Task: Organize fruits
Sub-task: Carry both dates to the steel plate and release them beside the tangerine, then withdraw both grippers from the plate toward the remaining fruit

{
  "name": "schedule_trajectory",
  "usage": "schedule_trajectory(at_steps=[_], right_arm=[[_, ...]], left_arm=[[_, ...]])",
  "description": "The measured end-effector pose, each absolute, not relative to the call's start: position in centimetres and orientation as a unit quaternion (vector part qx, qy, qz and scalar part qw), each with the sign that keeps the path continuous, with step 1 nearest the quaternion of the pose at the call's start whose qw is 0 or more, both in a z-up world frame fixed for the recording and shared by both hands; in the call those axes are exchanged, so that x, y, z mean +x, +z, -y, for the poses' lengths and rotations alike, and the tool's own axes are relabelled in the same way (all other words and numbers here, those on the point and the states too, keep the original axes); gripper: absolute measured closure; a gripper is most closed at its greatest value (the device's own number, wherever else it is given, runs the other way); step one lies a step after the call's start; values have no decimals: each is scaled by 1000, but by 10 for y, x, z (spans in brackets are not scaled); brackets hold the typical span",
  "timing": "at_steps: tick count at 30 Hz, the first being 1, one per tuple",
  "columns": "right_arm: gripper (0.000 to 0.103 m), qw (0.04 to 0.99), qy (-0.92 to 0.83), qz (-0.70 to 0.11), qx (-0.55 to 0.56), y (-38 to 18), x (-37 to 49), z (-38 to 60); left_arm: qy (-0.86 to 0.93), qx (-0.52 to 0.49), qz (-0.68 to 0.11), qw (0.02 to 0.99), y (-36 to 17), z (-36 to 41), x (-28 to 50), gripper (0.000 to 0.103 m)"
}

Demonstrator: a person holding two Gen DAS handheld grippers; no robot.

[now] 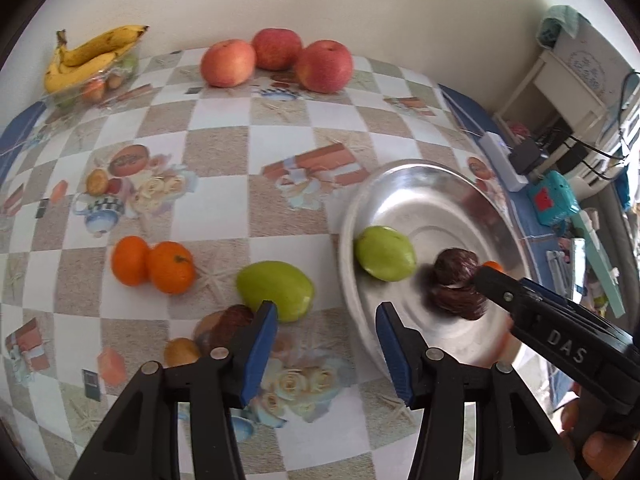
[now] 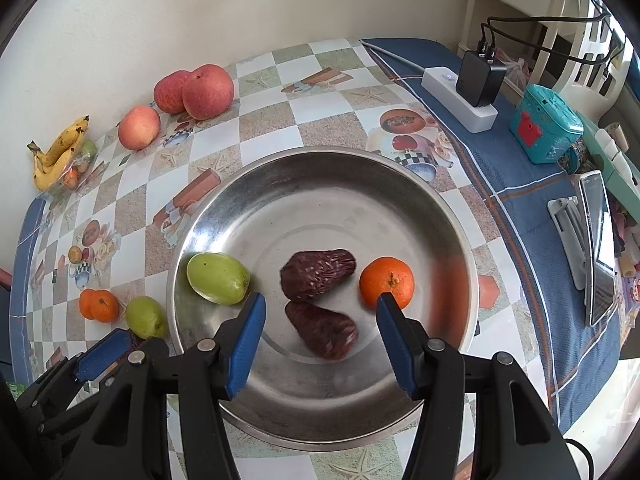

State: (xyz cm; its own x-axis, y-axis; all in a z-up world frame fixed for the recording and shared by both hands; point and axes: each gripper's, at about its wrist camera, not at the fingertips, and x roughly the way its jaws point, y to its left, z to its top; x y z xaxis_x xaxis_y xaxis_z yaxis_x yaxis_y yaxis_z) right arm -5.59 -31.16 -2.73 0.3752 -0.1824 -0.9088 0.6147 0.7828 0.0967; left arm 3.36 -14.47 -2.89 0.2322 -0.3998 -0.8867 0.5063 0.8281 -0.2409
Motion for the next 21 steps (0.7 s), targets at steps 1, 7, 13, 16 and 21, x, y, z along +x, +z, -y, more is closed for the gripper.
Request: schedule_trajectory(at_steps=[1,7,13,16,21], right_arm=[[44,801,-248,-501,215,-28,-55,311],[44,802,-242,-506,206,-29,-52,304],[44,809,-226,-508,190,-25,-47,293],[44,814,-218,-507,182,-23,-44,287],[44,814,-214,-511,175,-24,-41,284]], left_arm=[[-278,49,-547,788,-28,141,37,47],[-212,40,-550,807,-28,110,58,44],[-156,22,-534,831,-17,76,76,44],[-137,13,-529,837,-13,63,82,43],[-123,2,-532,838,-13,54,86,38]])
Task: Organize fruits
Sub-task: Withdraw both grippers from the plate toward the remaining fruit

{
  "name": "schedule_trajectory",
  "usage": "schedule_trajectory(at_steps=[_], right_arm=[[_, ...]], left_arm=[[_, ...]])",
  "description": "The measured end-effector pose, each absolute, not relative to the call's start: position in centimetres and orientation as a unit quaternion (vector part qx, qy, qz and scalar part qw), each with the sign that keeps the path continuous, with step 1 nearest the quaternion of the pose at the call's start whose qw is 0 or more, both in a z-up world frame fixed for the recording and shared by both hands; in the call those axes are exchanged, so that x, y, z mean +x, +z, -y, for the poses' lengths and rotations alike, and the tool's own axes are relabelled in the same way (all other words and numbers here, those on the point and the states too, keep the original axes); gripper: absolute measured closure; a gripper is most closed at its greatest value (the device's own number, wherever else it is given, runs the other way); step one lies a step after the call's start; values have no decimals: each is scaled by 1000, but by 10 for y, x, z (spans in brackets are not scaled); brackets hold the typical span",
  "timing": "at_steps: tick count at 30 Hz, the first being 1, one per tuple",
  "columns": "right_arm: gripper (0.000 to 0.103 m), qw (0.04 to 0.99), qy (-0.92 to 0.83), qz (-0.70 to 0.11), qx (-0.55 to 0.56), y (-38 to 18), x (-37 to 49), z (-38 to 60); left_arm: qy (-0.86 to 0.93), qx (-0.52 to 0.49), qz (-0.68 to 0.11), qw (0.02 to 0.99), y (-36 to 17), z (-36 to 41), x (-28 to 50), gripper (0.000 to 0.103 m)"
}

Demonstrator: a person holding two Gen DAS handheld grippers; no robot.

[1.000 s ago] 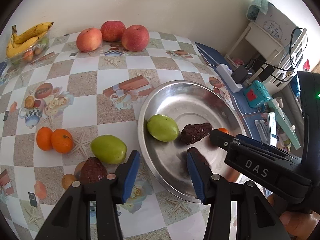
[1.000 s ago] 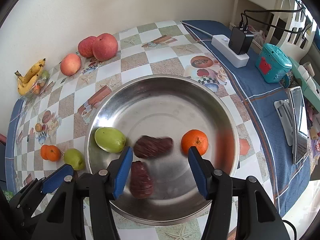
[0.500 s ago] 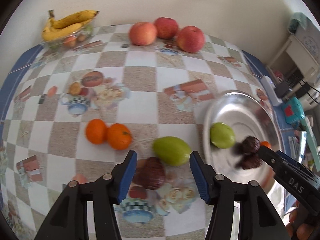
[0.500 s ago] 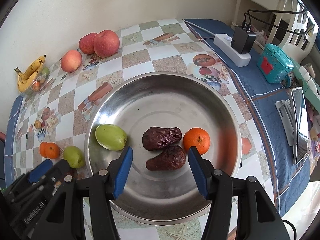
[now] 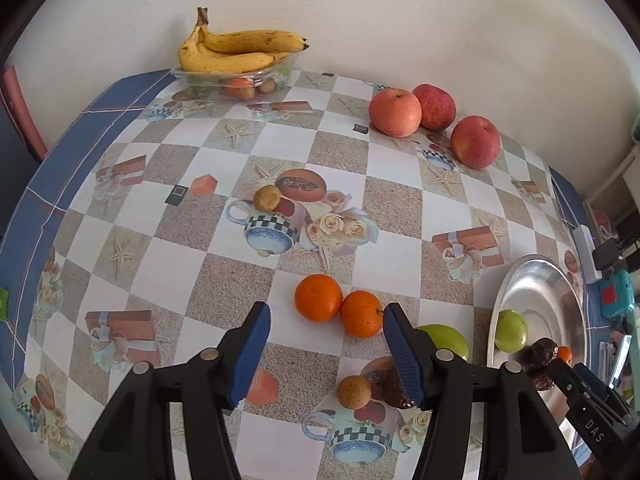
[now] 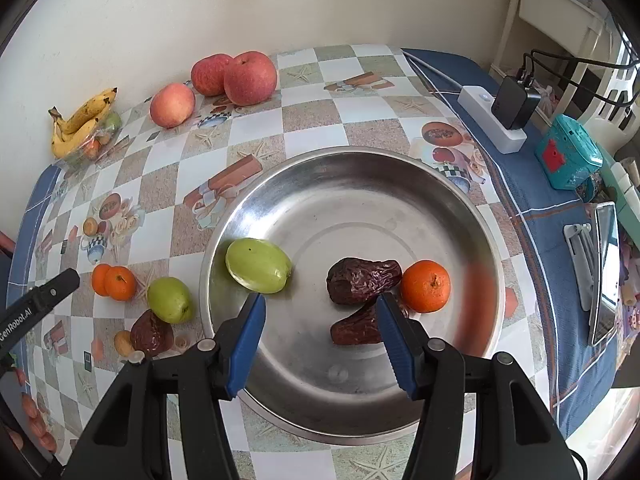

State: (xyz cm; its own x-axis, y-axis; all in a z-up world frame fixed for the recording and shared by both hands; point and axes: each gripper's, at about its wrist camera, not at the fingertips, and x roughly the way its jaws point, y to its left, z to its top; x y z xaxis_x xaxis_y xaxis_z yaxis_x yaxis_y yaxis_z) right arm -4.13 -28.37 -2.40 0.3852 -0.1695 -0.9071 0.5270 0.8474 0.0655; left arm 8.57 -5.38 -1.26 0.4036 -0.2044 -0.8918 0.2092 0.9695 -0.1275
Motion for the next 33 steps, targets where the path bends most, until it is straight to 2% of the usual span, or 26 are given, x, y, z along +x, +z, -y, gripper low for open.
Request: schedule_trajectory(at_steps=[5,7,8,11,16,17,18,19,33], right_arm=[[44,811,-218,-515,170,-27,-41,283],[34,809,-219,-518,171,-29,-40,284],[33,808,-220,-519,171,-30,-40,284],[33,803,-222,-527,169,-35,-39,284],[31,793,-226,-541,164,-45,-38,284],[29,792,-227,-542,165,-46,-38,285],[20,791,-228,-543,167,-47,-38,286],[16,791,-229,-542,168,-47,-38,286],[13,806,-221,-523,166,-42,-35,281]], left_arm=[[-110,18,-551,827,-24,56,86,17],[-106,17,-559,822,-29,56,86,8],[-104,15,-564,819,-32,55,87,5],[-99,17,-566,818,-36,55,87,0],[-91,34,-567,818,-40,56,87,0],[-90,33,-568,818,-41,56,87,0],[-89,31,-569,817,-42,56,87,0],[-89,30,-570,816,-42,56,87,0],[-85,28,-564,821,-40,53,88,0]])
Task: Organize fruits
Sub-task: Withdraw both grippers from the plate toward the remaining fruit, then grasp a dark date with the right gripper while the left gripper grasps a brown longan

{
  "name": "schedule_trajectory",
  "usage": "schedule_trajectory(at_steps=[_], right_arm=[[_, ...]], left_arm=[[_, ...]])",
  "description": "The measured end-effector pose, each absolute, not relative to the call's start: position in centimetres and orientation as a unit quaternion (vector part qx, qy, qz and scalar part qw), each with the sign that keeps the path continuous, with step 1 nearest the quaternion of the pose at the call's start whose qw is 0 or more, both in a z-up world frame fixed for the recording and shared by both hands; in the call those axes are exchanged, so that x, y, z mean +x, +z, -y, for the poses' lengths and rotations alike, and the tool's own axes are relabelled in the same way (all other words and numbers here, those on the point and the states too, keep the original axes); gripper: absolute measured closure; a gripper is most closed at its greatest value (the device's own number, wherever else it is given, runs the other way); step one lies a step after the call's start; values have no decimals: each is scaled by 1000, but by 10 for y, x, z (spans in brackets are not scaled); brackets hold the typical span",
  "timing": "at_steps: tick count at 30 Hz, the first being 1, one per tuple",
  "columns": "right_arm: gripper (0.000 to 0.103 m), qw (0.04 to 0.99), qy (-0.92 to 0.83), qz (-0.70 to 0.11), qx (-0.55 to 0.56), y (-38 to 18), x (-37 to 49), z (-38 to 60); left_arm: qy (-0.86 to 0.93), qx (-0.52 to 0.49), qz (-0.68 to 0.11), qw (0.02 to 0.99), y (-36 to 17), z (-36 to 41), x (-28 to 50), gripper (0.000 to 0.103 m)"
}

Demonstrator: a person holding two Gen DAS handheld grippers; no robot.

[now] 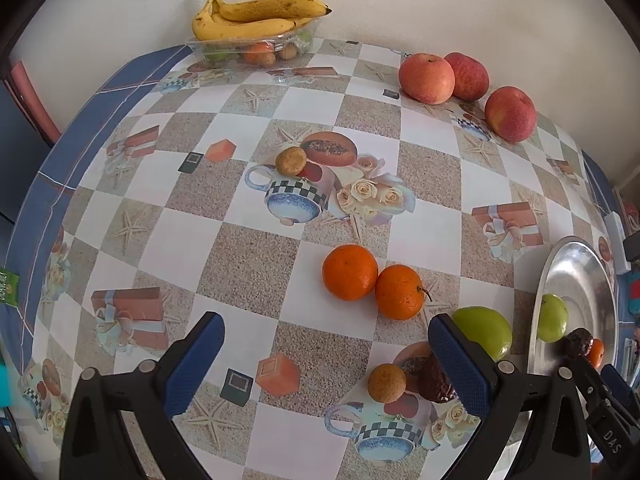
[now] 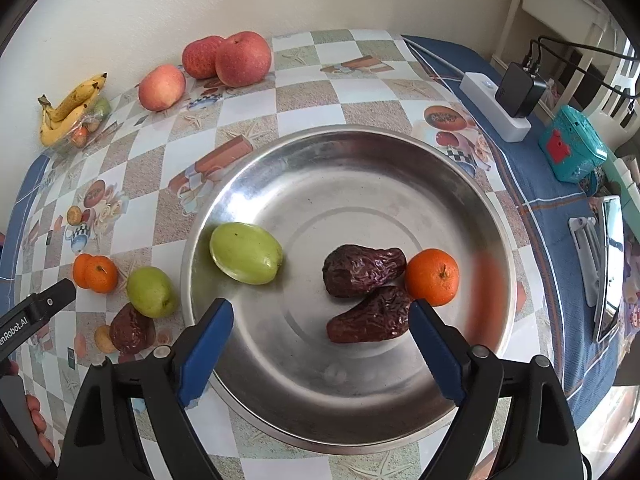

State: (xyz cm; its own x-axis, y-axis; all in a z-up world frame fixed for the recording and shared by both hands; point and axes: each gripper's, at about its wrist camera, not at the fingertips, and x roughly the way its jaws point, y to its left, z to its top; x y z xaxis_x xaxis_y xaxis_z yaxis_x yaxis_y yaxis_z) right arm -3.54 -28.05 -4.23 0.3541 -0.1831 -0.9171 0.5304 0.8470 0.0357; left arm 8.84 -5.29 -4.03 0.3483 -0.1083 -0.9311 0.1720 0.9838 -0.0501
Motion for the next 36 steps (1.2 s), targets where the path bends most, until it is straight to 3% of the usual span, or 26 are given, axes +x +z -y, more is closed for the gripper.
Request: schedule_trajectory(at_steps=[19,33,36], right_arm=[[13,851,-94,-486,175,-20,-10,217],[14,848,-54,-503,156,-32,5,180],[26,850,-50,-501,154,-31,6,177]], left_arm=[[-74,-3,-498,864,-1,18,97,0],[-118,-39,-552,825,-18,17,98,1],[-130,-41,-563,815,-24,21,98,2]])
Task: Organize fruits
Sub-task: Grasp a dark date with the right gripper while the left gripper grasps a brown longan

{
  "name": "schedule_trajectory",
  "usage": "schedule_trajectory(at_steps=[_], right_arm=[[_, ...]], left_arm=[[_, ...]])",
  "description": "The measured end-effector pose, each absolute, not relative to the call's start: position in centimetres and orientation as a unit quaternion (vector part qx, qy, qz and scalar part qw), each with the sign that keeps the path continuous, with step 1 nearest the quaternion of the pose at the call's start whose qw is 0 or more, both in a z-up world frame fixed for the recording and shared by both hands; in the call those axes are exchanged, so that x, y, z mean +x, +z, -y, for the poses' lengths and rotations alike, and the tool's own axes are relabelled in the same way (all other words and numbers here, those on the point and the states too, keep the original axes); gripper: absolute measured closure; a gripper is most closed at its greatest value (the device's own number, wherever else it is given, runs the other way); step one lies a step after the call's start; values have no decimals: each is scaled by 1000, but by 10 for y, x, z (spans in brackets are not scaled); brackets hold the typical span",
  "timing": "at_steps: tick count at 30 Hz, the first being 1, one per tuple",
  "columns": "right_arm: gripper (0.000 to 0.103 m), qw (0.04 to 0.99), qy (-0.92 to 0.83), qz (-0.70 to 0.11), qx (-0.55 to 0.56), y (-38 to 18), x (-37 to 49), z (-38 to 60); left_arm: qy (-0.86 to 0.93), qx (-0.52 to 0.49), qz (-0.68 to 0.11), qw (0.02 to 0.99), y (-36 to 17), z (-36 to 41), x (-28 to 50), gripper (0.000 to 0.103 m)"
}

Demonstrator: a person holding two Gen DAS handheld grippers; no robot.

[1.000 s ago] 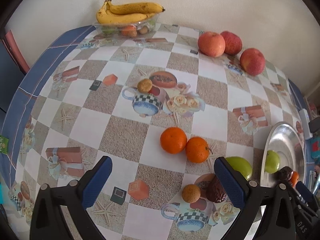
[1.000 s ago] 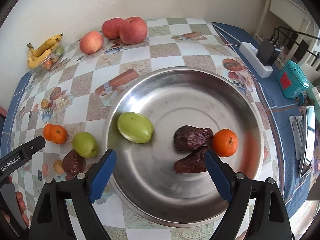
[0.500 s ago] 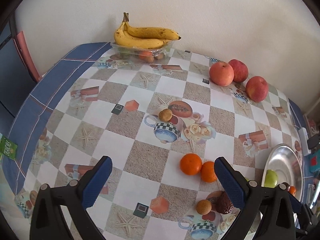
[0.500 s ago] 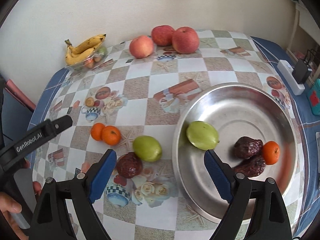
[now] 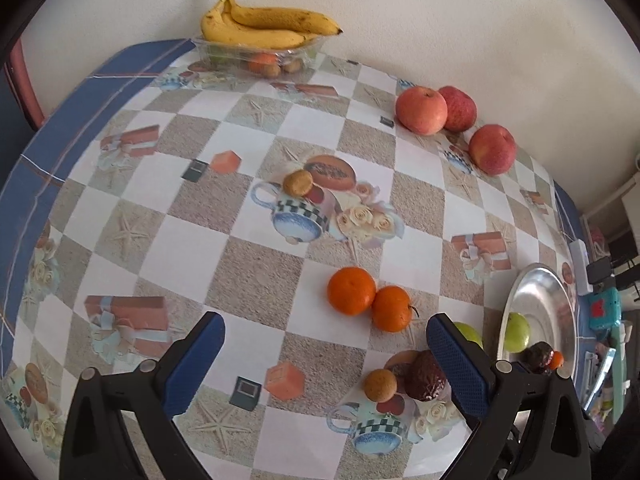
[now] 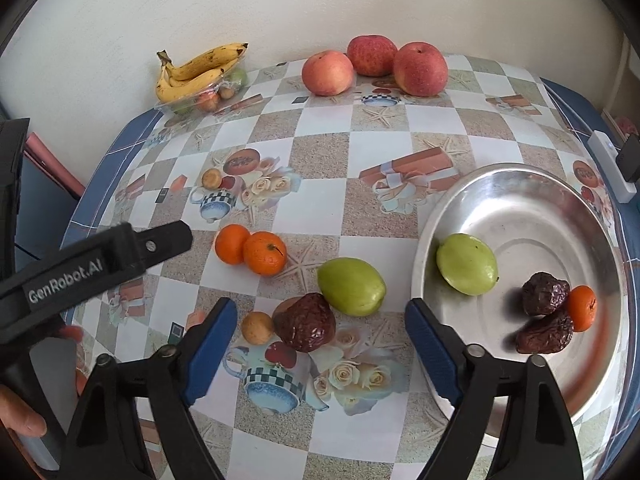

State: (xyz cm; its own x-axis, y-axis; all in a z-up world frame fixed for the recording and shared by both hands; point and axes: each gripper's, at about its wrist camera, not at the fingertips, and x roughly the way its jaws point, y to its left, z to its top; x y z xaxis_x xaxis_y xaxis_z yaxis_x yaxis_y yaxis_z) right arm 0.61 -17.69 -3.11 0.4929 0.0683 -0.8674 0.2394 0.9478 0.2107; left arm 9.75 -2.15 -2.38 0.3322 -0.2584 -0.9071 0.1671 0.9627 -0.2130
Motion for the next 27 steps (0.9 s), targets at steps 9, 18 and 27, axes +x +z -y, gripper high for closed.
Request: schedule_trajectory(at_steps=[9,18,27], right_arm=[[37,836,-46,-529,139,-52,14,168],[44,819,-52,-558,124,-74,22,161],[66,812,-28,-561,157,-79,24,162]], left_arm=[[-139,-51,-618,772,-59,29,97,11],[-138,-60,-647,747,-77,34,95,20],[-151,-53,-647,745,-75,41,89,25]])
